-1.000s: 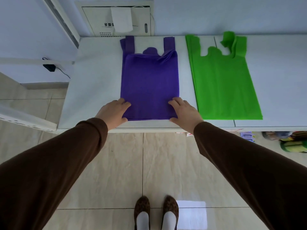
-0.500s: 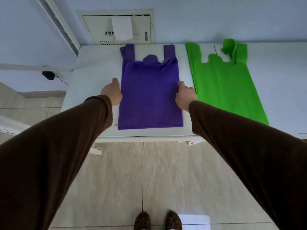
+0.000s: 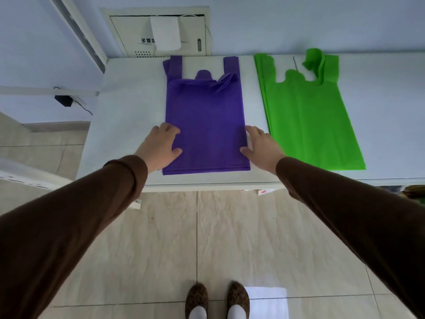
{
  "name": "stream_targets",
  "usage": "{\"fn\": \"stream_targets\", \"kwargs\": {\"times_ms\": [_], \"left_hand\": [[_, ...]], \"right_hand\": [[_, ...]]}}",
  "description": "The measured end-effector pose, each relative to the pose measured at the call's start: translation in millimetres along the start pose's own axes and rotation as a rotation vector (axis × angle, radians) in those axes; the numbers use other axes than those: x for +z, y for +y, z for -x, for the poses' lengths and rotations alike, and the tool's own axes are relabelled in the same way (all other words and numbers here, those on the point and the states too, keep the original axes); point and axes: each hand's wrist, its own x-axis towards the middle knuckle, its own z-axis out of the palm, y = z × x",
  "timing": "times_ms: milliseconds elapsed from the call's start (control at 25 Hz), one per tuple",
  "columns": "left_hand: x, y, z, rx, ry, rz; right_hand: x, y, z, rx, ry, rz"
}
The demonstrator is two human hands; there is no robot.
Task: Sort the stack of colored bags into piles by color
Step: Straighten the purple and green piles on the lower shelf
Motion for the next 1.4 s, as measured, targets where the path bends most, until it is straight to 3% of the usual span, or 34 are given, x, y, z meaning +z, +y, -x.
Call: {"fn": "stream_targets", "kwargs": {"times_ms": [80, 160, 360, 600, 840, 1000, 1160, 1400], "left_hand": [[4.3, 9.4, 28.1, 0.228, -0.016, -0.213], [10.5, 13.6, 38.7, 0.307, -0.041, -0.356], [14.3, 17.5, 38.5, 0.277, -0.096, -0.419], [2.6, 59.2, 37.3, 0.164, -0.091, -0.417], [-2.4, 174.7, 7.8, 0.242, -0.062, -0.181], [18.3, 256.6, -21.8, 0.278, -0.058, -0.206], [45.3, 303.6, -39.4, 0.261, -0.092, -0.287], [70.3, 314.4, -53.2, 0.247, -0.154, -0.412]], "right_hand": [[4.7, 5.6, 31.4, -0.107, -0.045, 0.081], [11.9, 9.2, 45.6, -0.183, -0.049, 0.196], [22.0, 7.5, 44.1, -0.204, -0.010, 0.369], [-3.0, 11.0, 77.0, -0.121, 0.050, 0.169], [-64.7, 126.9, 133.2, -0.006, 0.136, 0.229], [-101.1, 216.8, 135.3, 0.038, 0.092, 0.299], [-115.4, 257.9, 118.3, -0.050, 0.057, 0.351], [-104.9, 268.8, 93.3, -0.276, -0.001, 0.472]]}}
